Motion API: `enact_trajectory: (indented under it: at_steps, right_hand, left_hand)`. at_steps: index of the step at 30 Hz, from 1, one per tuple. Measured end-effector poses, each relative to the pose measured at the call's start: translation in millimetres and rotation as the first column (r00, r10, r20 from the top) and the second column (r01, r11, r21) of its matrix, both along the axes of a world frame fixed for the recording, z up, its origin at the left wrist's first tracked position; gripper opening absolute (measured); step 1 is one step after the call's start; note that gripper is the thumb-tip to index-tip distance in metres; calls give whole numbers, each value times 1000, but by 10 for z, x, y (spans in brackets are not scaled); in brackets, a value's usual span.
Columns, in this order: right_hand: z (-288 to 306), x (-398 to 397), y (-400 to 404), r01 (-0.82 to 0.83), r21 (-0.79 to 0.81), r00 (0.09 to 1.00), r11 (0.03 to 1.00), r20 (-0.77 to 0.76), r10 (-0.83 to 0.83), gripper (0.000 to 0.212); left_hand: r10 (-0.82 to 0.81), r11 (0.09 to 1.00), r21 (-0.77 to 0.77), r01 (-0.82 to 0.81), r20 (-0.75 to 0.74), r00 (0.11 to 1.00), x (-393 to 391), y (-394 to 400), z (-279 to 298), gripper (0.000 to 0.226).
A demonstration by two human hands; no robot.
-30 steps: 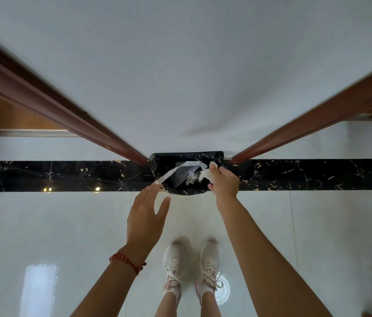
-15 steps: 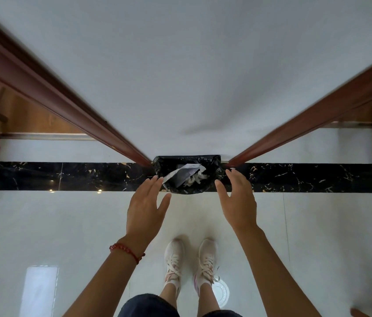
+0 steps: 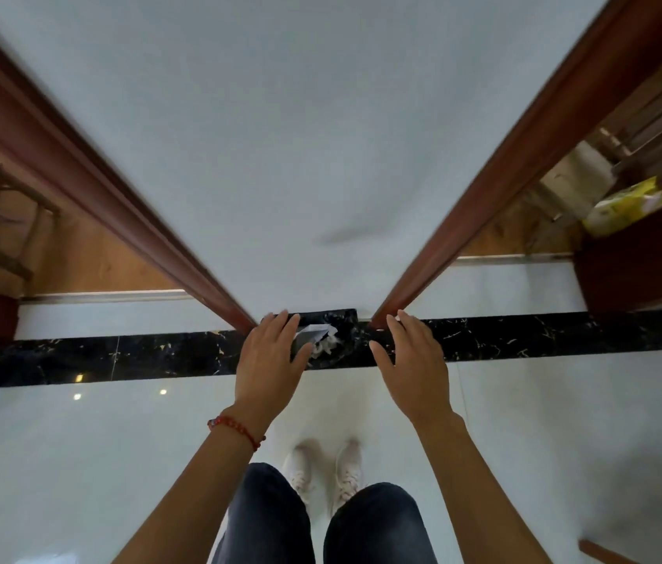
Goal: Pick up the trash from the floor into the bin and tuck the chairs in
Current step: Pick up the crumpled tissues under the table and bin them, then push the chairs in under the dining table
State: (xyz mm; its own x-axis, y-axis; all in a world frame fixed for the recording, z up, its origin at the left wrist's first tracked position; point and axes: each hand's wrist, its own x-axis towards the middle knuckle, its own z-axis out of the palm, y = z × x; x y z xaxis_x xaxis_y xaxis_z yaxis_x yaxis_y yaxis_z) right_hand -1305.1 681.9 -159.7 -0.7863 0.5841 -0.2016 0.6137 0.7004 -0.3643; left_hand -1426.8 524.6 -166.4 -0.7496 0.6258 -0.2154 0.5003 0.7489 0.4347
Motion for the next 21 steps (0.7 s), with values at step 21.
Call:
enact_trajectory:
  at_steps: [21]
  right_hand:
    - [1043,1323,-493,585,55,811,809,-63,-582,55]
  left_hand:
    - [-562,816,98,569,-94,822,500,471,1034,53]
